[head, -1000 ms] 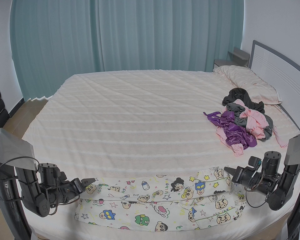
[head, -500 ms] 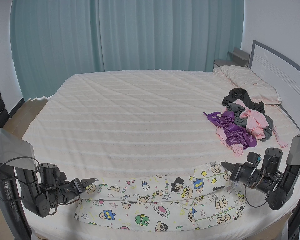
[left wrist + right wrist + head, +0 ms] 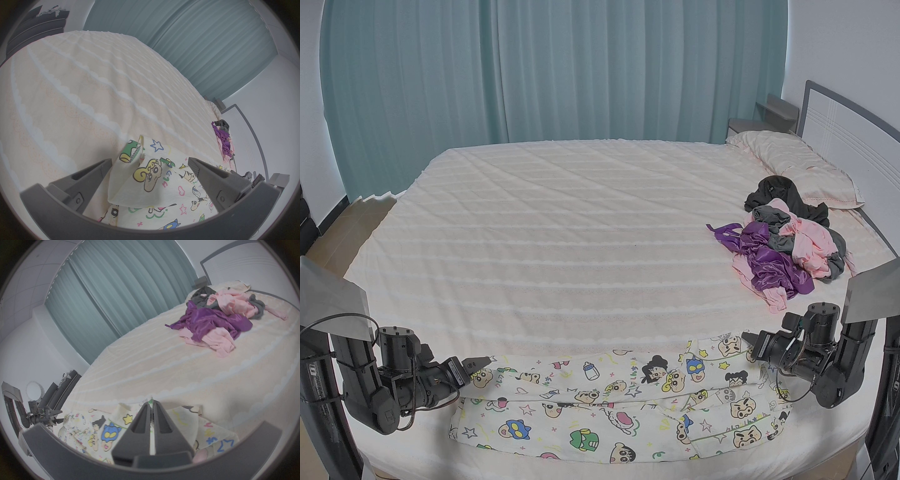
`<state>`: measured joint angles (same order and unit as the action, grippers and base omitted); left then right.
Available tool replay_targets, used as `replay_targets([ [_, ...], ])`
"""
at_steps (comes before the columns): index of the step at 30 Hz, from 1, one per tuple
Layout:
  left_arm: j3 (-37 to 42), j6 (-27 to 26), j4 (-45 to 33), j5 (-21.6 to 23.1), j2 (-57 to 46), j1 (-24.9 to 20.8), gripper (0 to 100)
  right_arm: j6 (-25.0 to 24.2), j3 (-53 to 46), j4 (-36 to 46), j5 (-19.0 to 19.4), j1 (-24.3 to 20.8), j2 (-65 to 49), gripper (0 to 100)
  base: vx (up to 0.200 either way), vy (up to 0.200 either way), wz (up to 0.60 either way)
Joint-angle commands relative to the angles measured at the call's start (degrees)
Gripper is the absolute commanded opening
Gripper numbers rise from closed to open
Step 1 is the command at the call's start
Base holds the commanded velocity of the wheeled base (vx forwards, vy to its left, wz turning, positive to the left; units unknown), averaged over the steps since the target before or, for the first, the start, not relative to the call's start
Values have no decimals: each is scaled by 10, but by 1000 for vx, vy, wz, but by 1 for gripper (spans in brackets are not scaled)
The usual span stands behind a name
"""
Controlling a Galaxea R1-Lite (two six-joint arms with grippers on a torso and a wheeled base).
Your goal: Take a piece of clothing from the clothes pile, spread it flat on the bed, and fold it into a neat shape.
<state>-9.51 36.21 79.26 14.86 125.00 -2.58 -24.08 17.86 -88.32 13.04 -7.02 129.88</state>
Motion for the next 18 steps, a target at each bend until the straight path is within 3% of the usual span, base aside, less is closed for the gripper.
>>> replay_targets([
  [1,0,0,0,0,2,-1,100,0,27,9,-7,7,50,0,0,0,0],
  [2,0,0,0,0,2,-1,100,-1,29,14,-10,8,49,100,0,0,0],
  [11,-2,0,0,0,1,0,100,-6,-9,11,-31,9,-40,100,0,0,0],
  [18,-2,0,0,-1,3,-1,100,-49,-30,21,-55,-70,-79,100,0,0,0],
])
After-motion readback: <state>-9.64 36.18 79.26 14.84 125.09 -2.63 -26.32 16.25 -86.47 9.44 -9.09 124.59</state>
